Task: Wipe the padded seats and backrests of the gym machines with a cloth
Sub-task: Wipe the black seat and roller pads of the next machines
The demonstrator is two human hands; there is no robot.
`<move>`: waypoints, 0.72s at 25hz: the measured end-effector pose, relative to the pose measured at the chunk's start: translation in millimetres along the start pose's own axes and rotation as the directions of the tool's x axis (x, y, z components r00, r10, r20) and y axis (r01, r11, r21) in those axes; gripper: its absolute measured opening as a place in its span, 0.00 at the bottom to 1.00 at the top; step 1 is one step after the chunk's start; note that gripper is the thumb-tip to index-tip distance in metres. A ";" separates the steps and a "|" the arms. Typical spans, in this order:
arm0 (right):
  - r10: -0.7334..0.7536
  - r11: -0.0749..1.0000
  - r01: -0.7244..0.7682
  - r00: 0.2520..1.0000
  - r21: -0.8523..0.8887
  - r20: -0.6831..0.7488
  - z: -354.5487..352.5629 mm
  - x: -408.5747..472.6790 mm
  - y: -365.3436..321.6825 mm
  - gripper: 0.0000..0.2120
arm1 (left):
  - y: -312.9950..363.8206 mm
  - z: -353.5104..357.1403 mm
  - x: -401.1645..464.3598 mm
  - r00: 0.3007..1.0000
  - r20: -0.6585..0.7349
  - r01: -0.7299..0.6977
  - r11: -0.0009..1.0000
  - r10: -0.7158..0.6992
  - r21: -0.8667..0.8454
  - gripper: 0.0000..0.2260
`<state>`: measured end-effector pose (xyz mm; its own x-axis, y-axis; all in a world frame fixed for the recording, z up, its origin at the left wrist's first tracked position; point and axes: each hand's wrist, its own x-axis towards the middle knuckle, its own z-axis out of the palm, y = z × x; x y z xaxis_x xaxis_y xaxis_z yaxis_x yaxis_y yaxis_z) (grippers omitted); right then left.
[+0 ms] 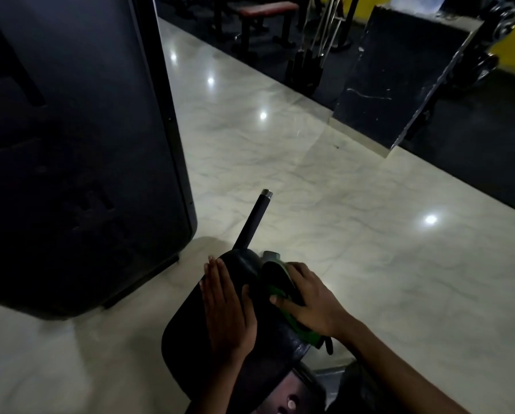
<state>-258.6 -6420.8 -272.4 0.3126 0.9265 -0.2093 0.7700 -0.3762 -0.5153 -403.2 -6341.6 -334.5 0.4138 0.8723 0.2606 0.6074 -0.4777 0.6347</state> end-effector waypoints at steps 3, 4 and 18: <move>-0.022 1.000 0.022 0.999 -0.001 -0.035 3.6 28.4 -7.2 0.38 | -1.8 2.6 0.6 0.999 -0.031 -0.008 1.000 0.008 -0.001 0.28; -0.028 1.000 0.028 0.999 0.011 -0.047 6.2 41.3 -10.1 0.35 | -1.4 2.9 0.7 0.999 -0.035 -0.003 1.000 0.003 -0.007 0.28; -0.087 0.994 0.090 0.995 0.066 -0.049 3.0 12.4 1.1 0.31 | -5.8 -1.1 -1.1 1.000 -0.009 -0.011 1.000 0.011 -0.023 0.29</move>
<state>-255.5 -6409.7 -278.1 0.2718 0.9545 -0.1228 0.7564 -0.2908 -0.5859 -407.9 -6339.7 -337.6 0.4139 0.8680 0.2742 0.5872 -0.4848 0.6482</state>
